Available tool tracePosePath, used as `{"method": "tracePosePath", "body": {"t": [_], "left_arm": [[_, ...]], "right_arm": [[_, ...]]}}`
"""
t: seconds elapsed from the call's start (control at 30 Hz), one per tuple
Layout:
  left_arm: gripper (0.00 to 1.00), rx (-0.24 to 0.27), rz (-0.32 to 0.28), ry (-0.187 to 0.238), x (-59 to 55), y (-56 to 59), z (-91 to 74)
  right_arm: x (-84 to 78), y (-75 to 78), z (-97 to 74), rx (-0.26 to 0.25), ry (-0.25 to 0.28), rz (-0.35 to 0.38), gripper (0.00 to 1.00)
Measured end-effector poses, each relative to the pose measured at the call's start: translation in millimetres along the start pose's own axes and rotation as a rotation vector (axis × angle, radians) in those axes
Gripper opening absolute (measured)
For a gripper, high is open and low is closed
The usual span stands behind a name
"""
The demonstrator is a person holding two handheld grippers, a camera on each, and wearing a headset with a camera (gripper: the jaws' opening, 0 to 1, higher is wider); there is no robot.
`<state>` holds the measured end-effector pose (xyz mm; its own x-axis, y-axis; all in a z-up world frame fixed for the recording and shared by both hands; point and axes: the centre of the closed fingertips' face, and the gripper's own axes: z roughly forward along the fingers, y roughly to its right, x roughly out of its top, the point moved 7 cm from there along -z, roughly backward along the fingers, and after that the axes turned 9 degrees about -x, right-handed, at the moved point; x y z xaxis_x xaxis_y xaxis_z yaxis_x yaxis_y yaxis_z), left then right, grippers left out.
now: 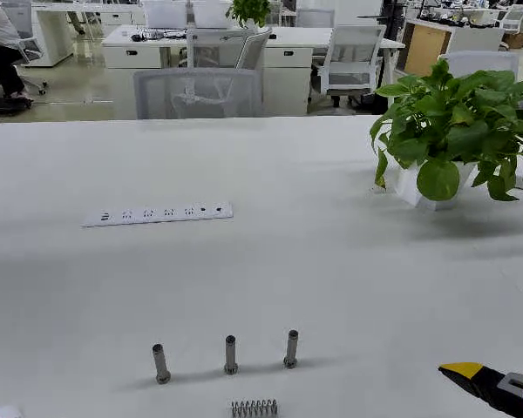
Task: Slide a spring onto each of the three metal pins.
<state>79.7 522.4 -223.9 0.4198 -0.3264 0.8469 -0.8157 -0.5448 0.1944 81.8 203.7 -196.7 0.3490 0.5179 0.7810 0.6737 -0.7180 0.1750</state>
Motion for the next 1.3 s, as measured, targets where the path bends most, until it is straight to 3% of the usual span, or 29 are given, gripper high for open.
{"method": "tracePosePath", "body": {"t": [0.3,0.83,0.97,1.1,1.3], "left_arm": [[0.28,-0.028,0.025,-0.058,-7.9,-1.7,12.9],[0.20,-0.067,0.096,-0.161,-15.3,-2.7,28.5],[0.18,-0.066,0.118,-0.174,-12.6,-3.5,30.4],[0.17,-0.073,0.198,-0.238,-11.0,-1.3,31.9],[0.16,-0.072,0.218,-0.300,-6.7,-0.1,34.1]], "right_arm": [[-2.2,0.7,-1.1,-0.004,-0.004,0.007,0.98],[-3.6,-0.6,-0.1,-0.002,-0.008,0.010,0.98],[-4.8,-0.3,-0.8,-0.005,-0.010,0.012,0.98],[-5.7,-1.1,-0.8,-0.004,-0.011,0.014,0.98],[-6.0,-4.4,0.3,0.004,-0.016,0.009,0.98]]}}
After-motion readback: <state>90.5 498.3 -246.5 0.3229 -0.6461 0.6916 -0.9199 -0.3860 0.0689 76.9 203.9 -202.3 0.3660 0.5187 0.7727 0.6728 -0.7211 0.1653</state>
